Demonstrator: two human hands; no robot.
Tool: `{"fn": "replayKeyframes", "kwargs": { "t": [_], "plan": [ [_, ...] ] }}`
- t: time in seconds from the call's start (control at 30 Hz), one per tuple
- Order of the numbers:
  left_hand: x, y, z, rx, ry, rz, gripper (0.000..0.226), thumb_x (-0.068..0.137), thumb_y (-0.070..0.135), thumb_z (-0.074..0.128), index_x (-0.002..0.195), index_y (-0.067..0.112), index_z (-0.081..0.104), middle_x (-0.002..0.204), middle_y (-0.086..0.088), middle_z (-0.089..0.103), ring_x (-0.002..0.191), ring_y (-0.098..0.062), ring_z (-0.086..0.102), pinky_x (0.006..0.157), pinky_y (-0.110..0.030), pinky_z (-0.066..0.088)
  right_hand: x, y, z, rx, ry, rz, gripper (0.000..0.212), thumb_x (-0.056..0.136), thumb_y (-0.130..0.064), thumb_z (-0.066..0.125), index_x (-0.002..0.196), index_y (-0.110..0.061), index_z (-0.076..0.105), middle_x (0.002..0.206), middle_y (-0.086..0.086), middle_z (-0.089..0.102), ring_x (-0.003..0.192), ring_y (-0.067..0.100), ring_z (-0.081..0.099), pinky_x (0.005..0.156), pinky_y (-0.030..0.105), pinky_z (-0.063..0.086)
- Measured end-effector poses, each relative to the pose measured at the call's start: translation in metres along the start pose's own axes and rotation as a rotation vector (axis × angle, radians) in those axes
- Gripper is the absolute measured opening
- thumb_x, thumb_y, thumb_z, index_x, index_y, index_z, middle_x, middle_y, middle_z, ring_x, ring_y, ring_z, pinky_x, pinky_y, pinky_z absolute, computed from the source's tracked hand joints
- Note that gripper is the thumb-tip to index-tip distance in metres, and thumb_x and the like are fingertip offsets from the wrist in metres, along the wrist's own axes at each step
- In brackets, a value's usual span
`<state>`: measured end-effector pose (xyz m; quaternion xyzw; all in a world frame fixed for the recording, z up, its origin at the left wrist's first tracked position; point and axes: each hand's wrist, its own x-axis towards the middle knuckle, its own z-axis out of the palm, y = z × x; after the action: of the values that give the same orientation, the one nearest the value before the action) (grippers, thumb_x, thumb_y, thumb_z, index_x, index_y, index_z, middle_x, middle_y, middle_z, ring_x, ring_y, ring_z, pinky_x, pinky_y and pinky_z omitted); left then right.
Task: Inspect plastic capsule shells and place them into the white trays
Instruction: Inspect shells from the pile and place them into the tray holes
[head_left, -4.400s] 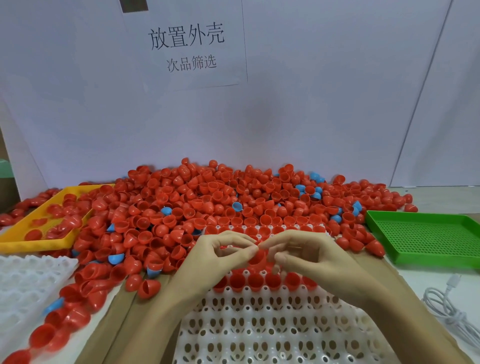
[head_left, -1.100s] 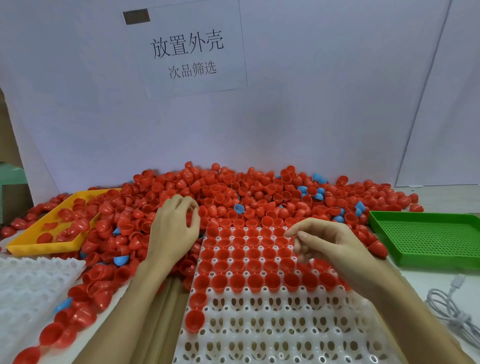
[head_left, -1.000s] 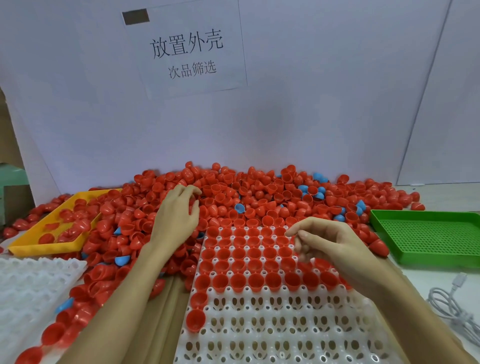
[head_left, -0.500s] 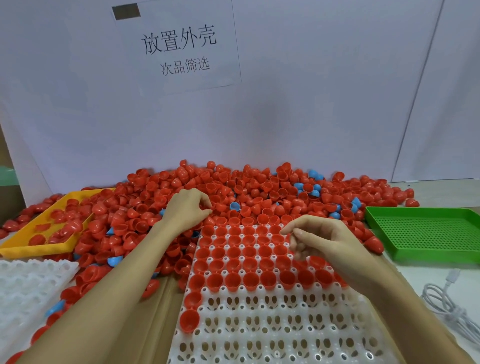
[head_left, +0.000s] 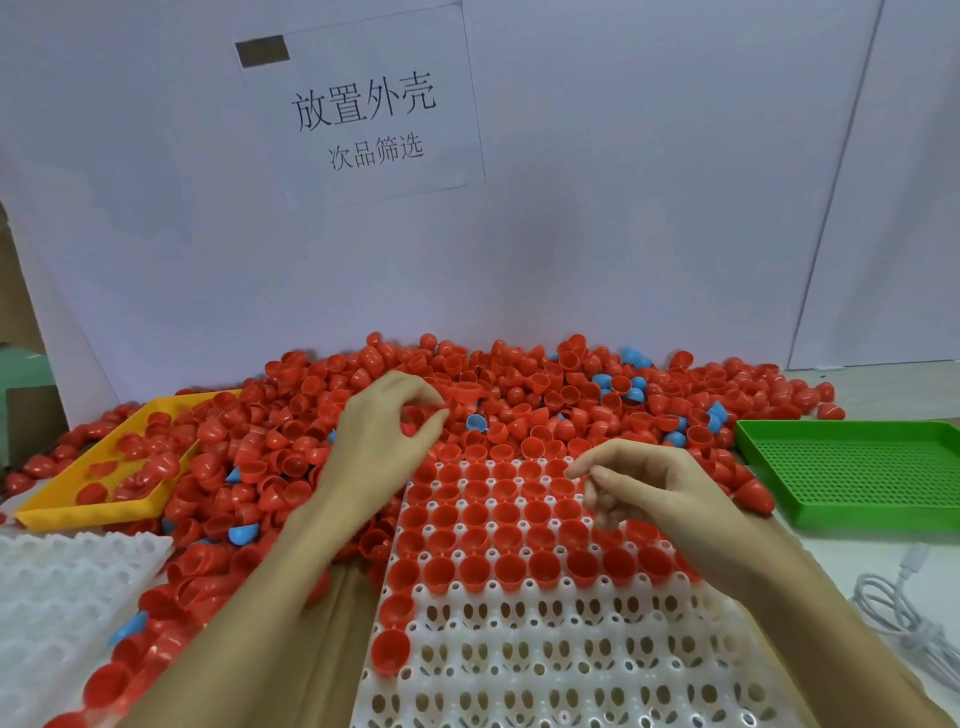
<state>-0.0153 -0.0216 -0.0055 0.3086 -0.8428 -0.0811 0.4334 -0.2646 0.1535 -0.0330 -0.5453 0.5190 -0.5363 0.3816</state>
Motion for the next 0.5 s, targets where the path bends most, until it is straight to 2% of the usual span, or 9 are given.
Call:
{"fn": "replayKeyframes", "kwargs": {
  "t": [0.13,0.2,0.3,0.4,0.5],
  "plan": [
    [-0.036,0.048,0.008,-0.125,-0.034,0.079,0.012,0.090,0.012,0.079,0.094,0.022,0.074,0.107,0.017,0.068,0.105,-0.004,0.067,0.091,-0.018,0.053,-0.001,-0.002,0.003,-0.001,-0.003,0.001,0.020,0.102,-0.019,0.063,0.115,-0.027,0.077,0.096,0.009,0.076,0.083,0.024,0.073,0.079,0.032,0.062],
    [-0.050,0.056,0.013,-0.159,-0.069,0.079,0.013,0.090,0.011,0.080,0.093,0.022,0.074,0.108,0.017,0.068,0.108,-0.005,0.067,0.093,-0.020,0.053,-0.002,-0.003,0.004,0.005,-0.023,0.006,0.030,0.099,-0.027,0.067,0.128,-0.032,0.069,0.108,0.008,0.077,0.090,0.026,0.076,0.082,0.036,0.063],
    [-0.066,0.059,0.018,-0.229,-0.120,0.050,0.019,0.088,0.010,0.081,0.096,0.024,0.070,0.103,0.016,0.068,0.104,-0.010,0.068,0.089,-0.024,0.055,-0.004,-0.002,0.005,-0.052,-0.112,-0.020,0.043,0.100,-0.029,0.070,0.141,-0.037,0.061,0.129,-0.001,0.072,0.106,0.025,0.076,0.085,0.036,0.063],
    [-0.076,0.063,0.022,-0.379,-0.173,-0.085,0.030,0.088,0.015,0.083,0.105,0.030,0.062,0.103,0.013,0.069,0.102,-0.013,0.071,0.089,-0.023,0.057,-0.004,-0.001,0.008,-0.125,-0.195,-0.052,0.043,0.099,-0.026,0.074,0.140,-0.036,0.064,0.138,-0.009,0.068,0.116,0.020,0.073,0.092,0.034,0.062],
    [-0.082,0.067,0.025,-0.455,-0.211,-0.128,0.039,0.088,0.018,0.084,0.113,0.031,0.058,0.105,0.013,0.070,0.103,-0.013,0.072,0.090,-0.020,0.056,-0.004,-0.001,0.011,-0.196,-0.183,-0.046,0.038,0.097,-0.028,0.077,0.134,-0.035,0.070,0.131,-0.011,0.072,0.114,0.016,0.073,0.094,0.032,0.061]
  ]
}}
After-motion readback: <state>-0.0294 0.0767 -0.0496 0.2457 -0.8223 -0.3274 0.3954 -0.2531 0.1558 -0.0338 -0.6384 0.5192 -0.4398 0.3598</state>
